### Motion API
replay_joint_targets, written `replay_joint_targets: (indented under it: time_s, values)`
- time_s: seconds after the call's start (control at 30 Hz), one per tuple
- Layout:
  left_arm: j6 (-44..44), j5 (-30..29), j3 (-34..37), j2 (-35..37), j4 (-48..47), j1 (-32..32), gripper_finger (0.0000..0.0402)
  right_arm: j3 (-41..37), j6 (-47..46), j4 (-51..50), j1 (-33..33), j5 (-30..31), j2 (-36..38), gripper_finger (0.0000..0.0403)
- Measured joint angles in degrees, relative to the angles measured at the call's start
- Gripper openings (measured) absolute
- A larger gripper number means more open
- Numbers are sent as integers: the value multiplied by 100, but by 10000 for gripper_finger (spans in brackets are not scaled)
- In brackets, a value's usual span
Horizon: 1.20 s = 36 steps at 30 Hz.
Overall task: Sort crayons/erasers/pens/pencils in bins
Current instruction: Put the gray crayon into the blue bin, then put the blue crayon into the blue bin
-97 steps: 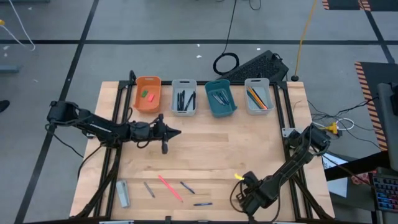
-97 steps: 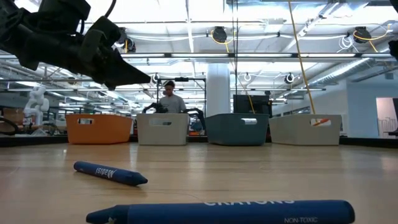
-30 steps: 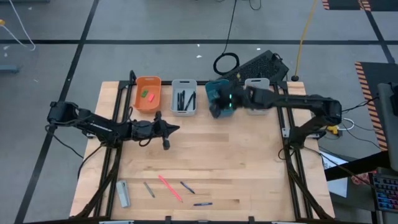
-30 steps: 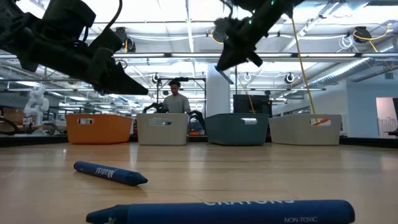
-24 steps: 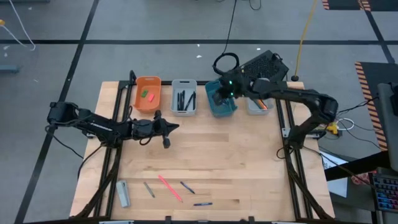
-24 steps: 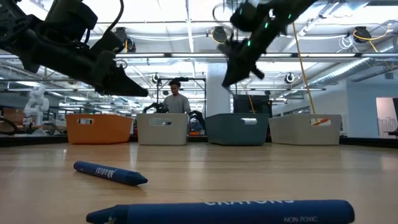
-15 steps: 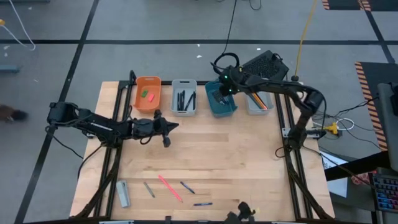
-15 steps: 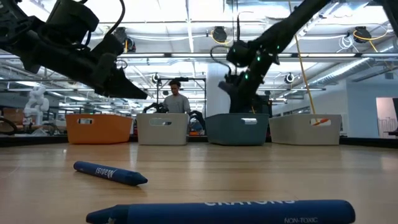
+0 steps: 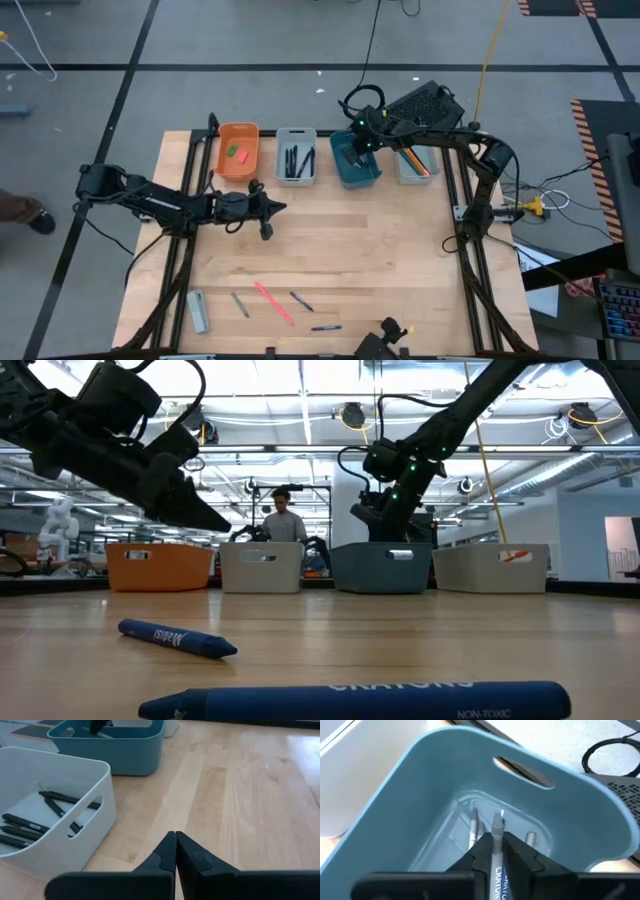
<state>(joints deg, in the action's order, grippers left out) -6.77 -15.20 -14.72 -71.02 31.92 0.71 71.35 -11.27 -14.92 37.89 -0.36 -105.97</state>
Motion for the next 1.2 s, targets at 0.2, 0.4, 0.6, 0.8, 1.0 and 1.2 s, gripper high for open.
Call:
replay_joint_targets:
  time_s: [0.2,0.4,0.6,0.8,1.0,1.2]
  values:
    - [-75,21,0,0,-60,-7,3,0,0,1,7,9,0,65]
    - [-82,26,0,0,-50,-7,5,0,60,-22,7,15,41,99]
    - [-89,28,0,0,-39,-2,6,4,461,-33,-254,356,636,71]
    - [-64,23,0,0,-40,-4,8,4,757,-62,-1124,504,1225,5]
    - [-48,-11,0,0,-49,-4,3,4,361,-51,-2356,633,1294,13]
    - [88,-20,118,0,22,-65,5,-211,-104,192,-3712,1372,1300,1]
